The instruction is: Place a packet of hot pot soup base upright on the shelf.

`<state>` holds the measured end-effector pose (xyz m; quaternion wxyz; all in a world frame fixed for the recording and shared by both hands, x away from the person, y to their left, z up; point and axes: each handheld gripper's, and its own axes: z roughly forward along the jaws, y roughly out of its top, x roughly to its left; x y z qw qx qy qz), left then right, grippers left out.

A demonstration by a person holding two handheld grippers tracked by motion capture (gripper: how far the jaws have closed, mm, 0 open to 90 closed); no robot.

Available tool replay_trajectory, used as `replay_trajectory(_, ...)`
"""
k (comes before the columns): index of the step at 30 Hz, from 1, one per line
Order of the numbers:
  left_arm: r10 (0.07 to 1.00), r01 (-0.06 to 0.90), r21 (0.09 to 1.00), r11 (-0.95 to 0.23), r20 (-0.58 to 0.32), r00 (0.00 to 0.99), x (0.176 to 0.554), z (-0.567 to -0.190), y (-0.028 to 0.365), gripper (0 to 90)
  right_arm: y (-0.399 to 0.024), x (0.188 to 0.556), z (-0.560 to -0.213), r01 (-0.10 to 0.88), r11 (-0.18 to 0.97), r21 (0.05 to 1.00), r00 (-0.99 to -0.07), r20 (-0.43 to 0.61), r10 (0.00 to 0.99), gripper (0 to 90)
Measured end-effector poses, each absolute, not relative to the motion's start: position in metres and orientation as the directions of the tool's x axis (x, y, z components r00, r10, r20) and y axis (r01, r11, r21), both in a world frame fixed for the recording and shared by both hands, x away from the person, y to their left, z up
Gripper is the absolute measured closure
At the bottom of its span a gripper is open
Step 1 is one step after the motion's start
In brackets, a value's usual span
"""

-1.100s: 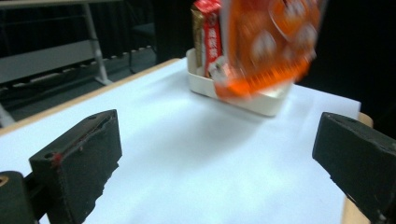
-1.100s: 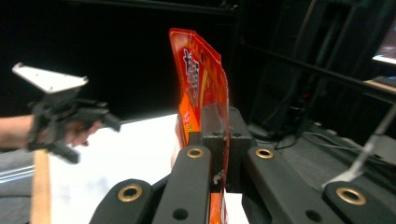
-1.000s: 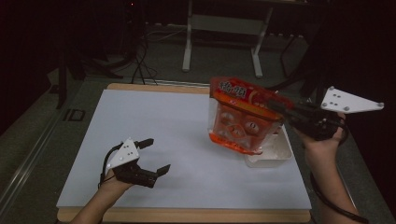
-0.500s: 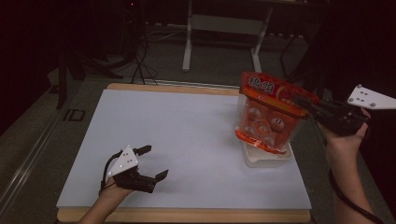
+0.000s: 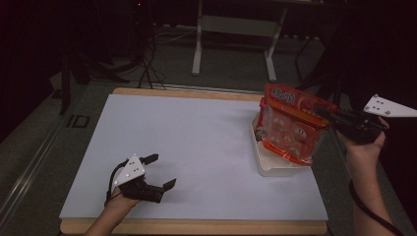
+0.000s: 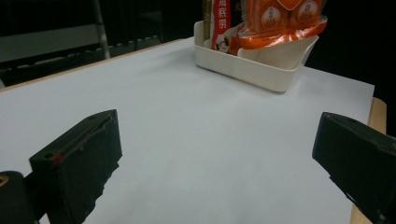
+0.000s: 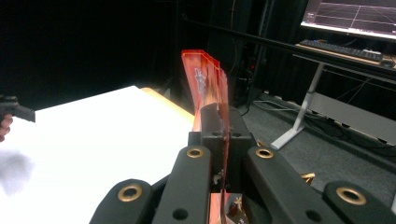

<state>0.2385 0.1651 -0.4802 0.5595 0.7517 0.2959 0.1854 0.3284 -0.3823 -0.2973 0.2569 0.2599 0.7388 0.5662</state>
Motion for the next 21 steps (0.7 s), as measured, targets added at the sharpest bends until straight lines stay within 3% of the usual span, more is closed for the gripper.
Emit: replay_trajectory(21, 0.655, 0.254, 0.948, -0.190, -0.071, 0.753, 0.239, -0.485, 0.168, 2.0, -0.387, 0.341, -0.330, 0.147, 0.178, 0.973, -0.750, -0.007, 0.661, 90.0)
